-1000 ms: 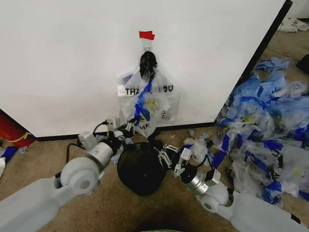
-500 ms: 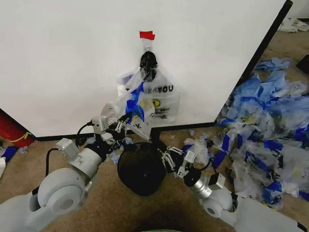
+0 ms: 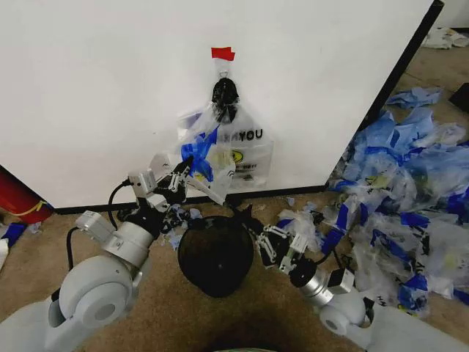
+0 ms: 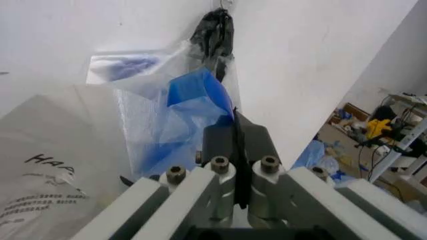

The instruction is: Pick up the garbage bag from the wall and place it over the trash bin.

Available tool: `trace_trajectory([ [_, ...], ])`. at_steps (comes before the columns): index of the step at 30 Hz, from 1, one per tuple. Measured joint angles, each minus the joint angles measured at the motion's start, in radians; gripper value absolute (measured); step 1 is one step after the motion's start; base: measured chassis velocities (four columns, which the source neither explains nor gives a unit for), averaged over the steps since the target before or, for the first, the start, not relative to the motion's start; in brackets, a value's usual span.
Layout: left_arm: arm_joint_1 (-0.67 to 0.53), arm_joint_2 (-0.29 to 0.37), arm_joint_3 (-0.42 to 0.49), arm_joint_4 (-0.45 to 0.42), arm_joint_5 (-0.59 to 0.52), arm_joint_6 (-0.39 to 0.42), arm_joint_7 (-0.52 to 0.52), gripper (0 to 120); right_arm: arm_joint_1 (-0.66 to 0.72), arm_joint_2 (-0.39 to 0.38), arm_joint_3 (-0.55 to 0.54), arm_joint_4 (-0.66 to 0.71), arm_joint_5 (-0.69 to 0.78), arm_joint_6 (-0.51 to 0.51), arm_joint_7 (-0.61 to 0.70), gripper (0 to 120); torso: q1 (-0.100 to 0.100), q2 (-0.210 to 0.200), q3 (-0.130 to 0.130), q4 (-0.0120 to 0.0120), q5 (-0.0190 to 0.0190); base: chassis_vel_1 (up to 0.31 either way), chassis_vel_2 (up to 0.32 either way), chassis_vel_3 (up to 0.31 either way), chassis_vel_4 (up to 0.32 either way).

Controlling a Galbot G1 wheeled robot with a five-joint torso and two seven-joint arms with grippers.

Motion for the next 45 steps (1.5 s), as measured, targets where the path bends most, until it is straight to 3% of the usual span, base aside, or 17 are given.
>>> trace_trajectory([
  [11,-0.004,-0.034,0.021,0.02,0.028,-0.001,0.017,0,0.117,-0.194,0.088,0.138,0.024,-0.172,0.138,53,0.0,0.0,0.0,-0.0003,-0.0002,0.0,0.0,0.0,0.0],
  [15,-0.019,-0.047,0.026,0.025,0.029,0.0,0.02,0,0.39,-0.272,-0.092,0.127,0.023,-0.291,0.173,70,0.0,0.0,0.0,0.0,-0.0005,0.0,0.0,0.0,0.0],
  [16,-0.019,-0.047,0.026,0.025,0.029,0.0,0.02,0,0.39,-0.272,-0.092,0.127,0.023,-0.291,0.173,70,0.0,0.0,0.0,0.0,-0.0005,0.0,0.0,0.0,0.0],
  [20,-0.019,-0.049,0.022,0.025,0.032,0.0,0.022,0,0.72,-0.261,-0.388,0.101,0.04,-0.398,0.212,86,0.0,0.0,0.0,-0.0001,-0.0007,0.0,0.0,0.0,0.0],
  [22,-0.018,-0.051,0.017,0.024,0.033,0.001,0.023,0,0.912,-0.204,-0.573,0.073,0.048,-0.427,0.248,94,0.0,0.0,0.0,0.0,0.0,0.0,0.0,0.0,0.0],
  [23,-0.018,-0.051,0.017,0.024,0.033,0.001,0.023,0,0.912,-0.204,-0.573,0.073,0.048,-0.427,0.248,94,0.0,0.0,0.0,0.0,0.0,0.0,0.0,0.0,0.0],
  [26,-0.011,-0.057,0.014,0.025,0.04,0.0,0.023,0,1.107,-0.103,-0.757,0.032,0.07,-0.456,0.295,95,0.0,0.0,0.0,0.0009,-0.0005,0.0,0.0,0.0,0.0],
  [29,0.0,-0.065,0.008,0.026,0.049,-0.002,0.023,0,1.225,-0.023,-0.875,-0.005,0.098,-0.481,0.318,84,0.0,0.0,0.0,0.0006,-0.001,0.0,0.0,0.0,0.0],
  [34,0.016,-0.079,0.003,0.03,0.062,-0.008,0.024,0,1.271,0.024,-0.942,-0.023,0.127,-0.504,0.356,74,0.0,0.0,0.0,-0.0001,-0.0003,0.0,0.0,0.0,0.0],
  [45,0.024,-0.103,0.007,0.036,0.075,-0.011,0.033,0,1.275,0.046,-0.994,-0.02,0.19,-0.557,0.429,67,0.0,0.0,0.0,0.0,-0.0002,0.0,0.0,0.0,0.0],
])
